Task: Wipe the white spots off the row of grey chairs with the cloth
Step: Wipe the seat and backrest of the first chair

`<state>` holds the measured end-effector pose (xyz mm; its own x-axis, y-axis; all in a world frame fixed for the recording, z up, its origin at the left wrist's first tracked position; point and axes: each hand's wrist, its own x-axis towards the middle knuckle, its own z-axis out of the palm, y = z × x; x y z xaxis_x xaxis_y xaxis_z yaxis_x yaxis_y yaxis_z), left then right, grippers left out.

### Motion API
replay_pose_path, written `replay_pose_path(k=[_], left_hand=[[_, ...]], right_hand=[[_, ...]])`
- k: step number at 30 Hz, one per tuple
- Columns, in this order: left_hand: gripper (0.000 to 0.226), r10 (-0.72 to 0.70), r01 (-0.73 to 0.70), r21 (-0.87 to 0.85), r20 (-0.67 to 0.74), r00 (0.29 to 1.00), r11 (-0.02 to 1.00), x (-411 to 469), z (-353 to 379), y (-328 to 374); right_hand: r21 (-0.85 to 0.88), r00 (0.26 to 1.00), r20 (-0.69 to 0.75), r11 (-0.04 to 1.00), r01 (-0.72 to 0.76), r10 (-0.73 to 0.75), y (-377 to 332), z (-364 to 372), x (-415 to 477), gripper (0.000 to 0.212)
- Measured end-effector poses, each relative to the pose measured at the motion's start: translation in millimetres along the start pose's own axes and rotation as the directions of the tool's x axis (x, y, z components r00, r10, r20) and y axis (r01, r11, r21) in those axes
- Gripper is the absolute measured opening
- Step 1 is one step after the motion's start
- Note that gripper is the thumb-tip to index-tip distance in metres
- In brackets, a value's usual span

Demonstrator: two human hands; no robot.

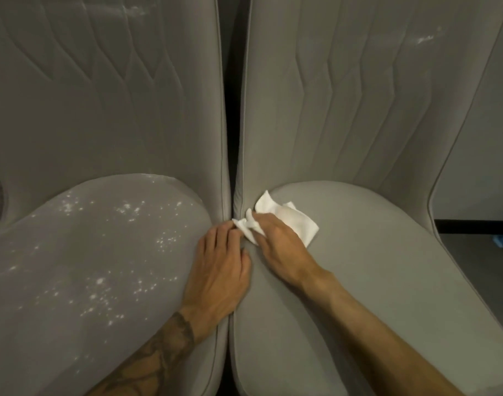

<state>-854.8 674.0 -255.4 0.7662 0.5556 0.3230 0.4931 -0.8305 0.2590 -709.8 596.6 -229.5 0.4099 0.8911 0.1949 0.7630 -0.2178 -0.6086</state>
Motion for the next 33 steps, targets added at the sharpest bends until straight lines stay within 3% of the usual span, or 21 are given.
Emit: replay_pose_path(k=[5,12,17,22,27,30,33], left_hand=[[0.031,0.035,-0.031,0.058,-0.069,0.997,0.998,1,3,0],[0.045,0.087,-0.074,0.111,-0.118,0.989,0.991,22,7,4],[0.035,0.145,-0.088,0.187,-0.314,0.938,0.978,105,0,10],[0.032,0.138,-0.067,0.153,-0.526,0.839,0.986,189,-38,14],[0.046,0.31,-0.164,0.29,-0.586,0.749,0.943,258,-84,29],[0.044,0.398,-0.219,0.359,-0.571,0.718,0.908,300,-112,48],[0.036,0.425,-0.248,0.362,-0.574,0.7,0.899,326,-124,62]], right_hand=[[0.012,0.977,-0.091,0.981,-0.193,0.194,7,-11,25,0.032],[0.265,0.948,-0.191,0.943,-0.202,0.256,2,-5,22,0.024],[0.418,0.799,-0.487,0.897,-0.14,0.352,21,-28,51,0.017],[0.28,0.661,-0.724,0.96,0.016,0.2,16,-98,94,0.019],[0.072,0.541,-0.841,0.99,0.118,-0.003,6,-172,136,0.02],[-0.187,0.46,-0.862,0.977,0.098,-0.211,8,-210,155,0.027],[-0.451,0.371,-0.829,0.892,-0.005,-0.417,19,-238,171,0.032]])
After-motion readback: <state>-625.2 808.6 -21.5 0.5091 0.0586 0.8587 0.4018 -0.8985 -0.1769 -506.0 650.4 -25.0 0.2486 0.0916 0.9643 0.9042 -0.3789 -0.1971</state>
